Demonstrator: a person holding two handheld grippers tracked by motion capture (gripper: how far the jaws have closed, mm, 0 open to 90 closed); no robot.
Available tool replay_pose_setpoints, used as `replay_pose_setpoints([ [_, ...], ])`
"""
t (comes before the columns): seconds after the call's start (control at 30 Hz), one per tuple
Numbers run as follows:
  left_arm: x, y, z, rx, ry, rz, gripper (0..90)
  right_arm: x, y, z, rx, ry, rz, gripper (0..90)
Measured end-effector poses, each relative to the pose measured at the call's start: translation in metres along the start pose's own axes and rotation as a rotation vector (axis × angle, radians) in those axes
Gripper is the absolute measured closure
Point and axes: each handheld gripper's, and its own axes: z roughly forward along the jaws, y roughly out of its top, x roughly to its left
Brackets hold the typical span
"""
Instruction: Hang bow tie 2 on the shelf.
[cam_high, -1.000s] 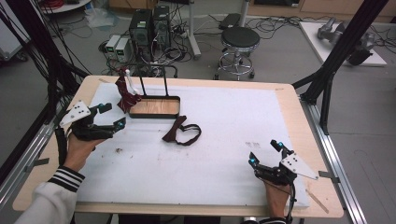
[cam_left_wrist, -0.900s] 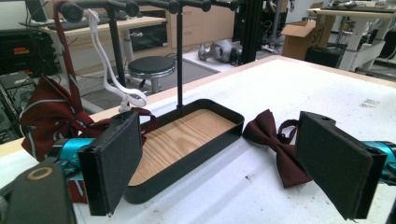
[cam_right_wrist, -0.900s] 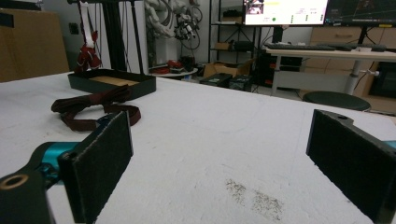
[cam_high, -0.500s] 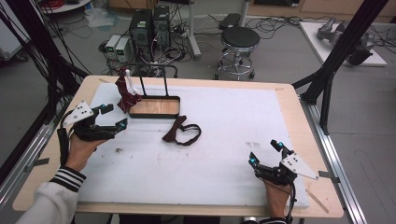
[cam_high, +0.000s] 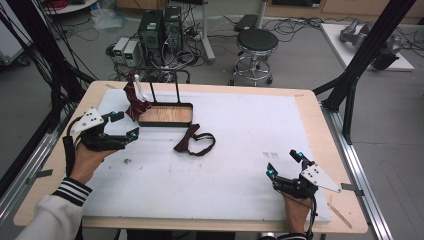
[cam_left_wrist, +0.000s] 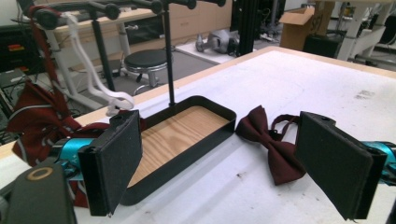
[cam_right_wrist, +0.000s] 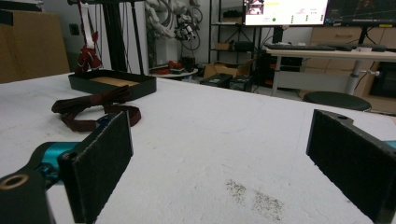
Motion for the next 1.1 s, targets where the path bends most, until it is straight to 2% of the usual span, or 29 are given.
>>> replay_pose_setpoints([
  [0.23,-0.012,0.011,0.009,0.032,-0.027,0.004,15.8,0.000,0.000,0.000,0.002,0.001,0.007,6.3],
  [0.33,-0.019,0.017,0.016,0.056,-0.057,-0.004,15.8,-0.001,0.000,0.000,-0.004,0.000,-0.003,6.3],
  [0.43,-0.025,0.021,0.024,0.085,-0.065,0.003,15.8,-0.001,0.000,0.000,-0.003,0.001,-0.001,6.3],
  [0.6,-0.036,0.029,0.041,0.144,-0.080,0.008,15.9,0.000,0.000,0.000,0.001,0.003,0.009,6.3],
  [0.77,-0.048,0.033,0.060,0.203,-0.106,0.025,16.5,-0.001,0.000,0.000,-0.005,0.003,-0.002,6.3],
  [1.1,-0.066,0.031,0.094,0.310,-0.117,0.030,18.9,-0.001,0.000,0.000,-0.006,0.005,-0.002,6.3],
])
